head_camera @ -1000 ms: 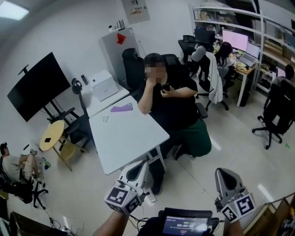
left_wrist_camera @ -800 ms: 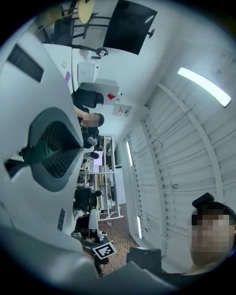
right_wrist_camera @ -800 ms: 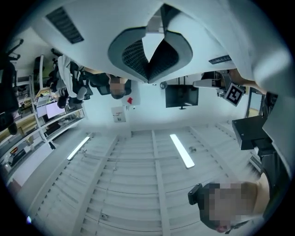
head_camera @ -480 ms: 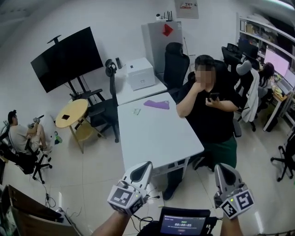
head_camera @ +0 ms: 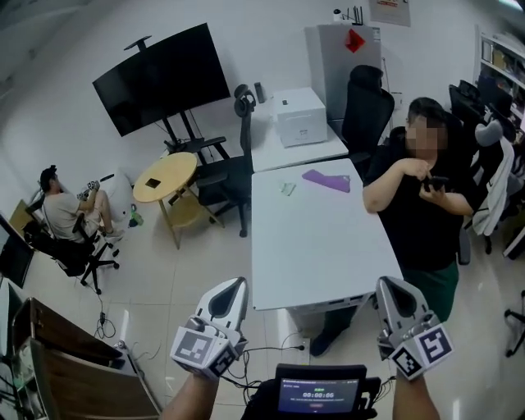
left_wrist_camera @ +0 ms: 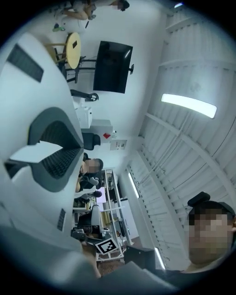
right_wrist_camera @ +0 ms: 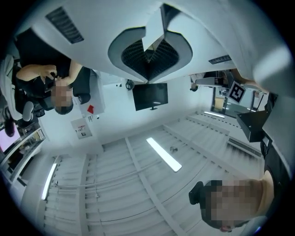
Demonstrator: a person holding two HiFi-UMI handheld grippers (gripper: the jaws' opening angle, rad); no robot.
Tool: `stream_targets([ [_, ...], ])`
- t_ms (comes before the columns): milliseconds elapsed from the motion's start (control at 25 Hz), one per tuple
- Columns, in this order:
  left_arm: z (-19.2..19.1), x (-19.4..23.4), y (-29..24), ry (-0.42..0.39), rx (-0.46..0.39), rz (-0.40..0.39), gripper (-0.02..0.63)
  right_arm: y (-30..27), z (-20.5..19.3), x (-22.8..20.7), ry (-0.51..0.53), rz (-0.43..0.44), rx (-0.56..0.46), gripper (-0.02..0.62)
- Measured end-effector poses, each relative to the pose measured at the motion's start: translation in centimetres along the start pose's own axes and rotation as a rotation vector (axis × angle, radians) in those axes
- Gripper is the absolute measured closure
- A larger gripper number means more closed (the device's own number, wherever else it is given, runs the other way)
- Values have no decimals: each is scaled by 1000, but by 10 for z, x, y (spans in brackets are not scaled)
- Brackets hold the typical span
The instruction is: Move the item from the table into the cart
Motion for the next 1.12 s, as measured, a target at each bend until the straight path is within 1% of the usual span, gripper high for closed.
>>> stream_targets([
  [160, -28, 96, 23, 2, 39, 65, 604, -83, -24, 40, 4, 34, 46, 592],
  [320, -70, 202, 44, 5, 37, 89, 604, -174, -61, 85, 27, 19, 45, 592],
  [400, -92, 251, 48, 15, 41, 68, 604, -218, -83, 106, 24, -2, 37, 592],
  [480, -108, 295, 48, 3, 30, 27, 604, -261, -104, 127, 17, -21, 31, 592],
  [560, -123, 335, 42, 4, 26, 2, 604, -302, -119, 143, 13, -35, 32, 592],
  [680, -139, 373, 28, 57, 29, 3, 604, -344, -131, 154, 10, -41, 40, 592],
  [800, -139, 393, 15, 47, 24, 4, 604, -368, -130, 156, 14, -22, 32, 592],
  [880, -133, 403, 8, 68, -3, 6, 604, -384, -127, 154, 29, -10, 34, 592],
  [920, -130, 407, 4, 66, -15, 2, 604, -391, -125, 151, 35, -9, 38, 592],
  [1000, -128, 419, -4, 21, -9, -9, 604, -407, -126, 147, 27, -18, 40, 592],
  [1040, -130, 431, -10, -2, -1, -13, 604, -419, -128, 148, 22, -24, 38, 592],
  [1120, -142, 465, -27, -8, 1, -19, 604, -450, -135, 147, 32, -35, 41, 592],
])
Point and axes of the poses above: the fingertips, and each gripper's own axes: y backward along the fingers, x to its left, z out of its top, the point moved 5 cm from there along y, backward along the fingers, and after that the axes turned 15 degrees about -y, right-handed, at the moved point
